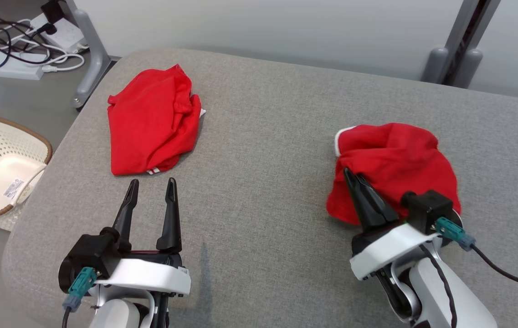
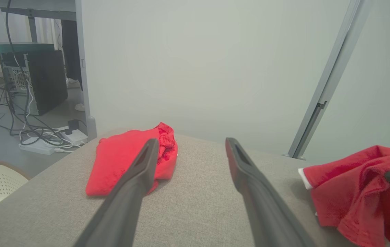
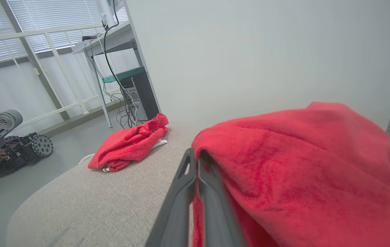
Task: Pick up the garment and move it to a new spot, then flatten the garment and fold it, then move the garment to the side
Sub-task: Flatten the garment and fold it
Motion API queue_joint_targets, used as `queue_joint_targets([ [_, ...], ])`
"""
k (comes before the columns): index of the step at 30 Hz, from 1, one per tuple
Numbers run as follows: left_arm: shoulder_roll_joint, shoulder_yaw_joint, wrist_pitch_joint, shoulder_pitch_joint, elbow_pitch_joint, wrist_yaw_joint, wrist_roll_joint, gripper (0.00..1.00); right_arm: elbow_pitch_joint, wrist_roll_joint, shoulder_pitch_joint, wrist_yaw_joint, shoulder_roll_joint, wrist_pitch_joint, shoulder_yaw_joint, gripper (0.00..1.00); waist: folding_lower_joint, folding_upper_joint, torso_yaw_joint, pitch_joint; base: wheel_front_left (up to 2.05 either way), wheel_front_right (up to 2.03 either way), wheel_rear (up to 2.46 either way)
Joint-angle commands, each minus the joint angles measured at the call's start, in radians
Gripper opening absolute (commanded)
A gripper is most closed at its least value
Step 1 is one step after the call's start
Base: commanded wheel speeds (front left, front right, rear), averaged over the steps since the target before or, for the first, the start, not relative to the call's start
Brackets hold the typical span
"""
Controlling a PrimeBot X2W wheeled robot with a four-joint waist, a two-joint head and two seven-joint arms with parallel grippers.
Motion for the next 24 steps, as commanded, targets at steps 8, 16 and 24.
queue_joint_targets([
  [8,0.004,0.012,-0.001,0.018,0.003,0.003,-0.002,1.0,-0.081,0.005,-0.153,0.0,-0.006,-0.001,0.059,0.0,0.0,0.0,-0.027,-0.031,0.0,0.0,0.0],
  [16,0.003,0.023,-0.001,0.043,0.001,0.008,-0.011,1.0,-0.127,0.084,-0.375,0.0,-0.13,0.019,0.208,0.0,0.0,0.0,-0.068,-0.055,0.0,0.0,0.0],
  [24,0.004,0.019,-0.001,0.032,-0.01,0.01,-0.017,1.0,-0.172,0.235,-0.379,0.0,-0.46,0.119,0.445,0.0,0.0,0.0,-0.11,-0.048,0.0,0.0,0.0],
])
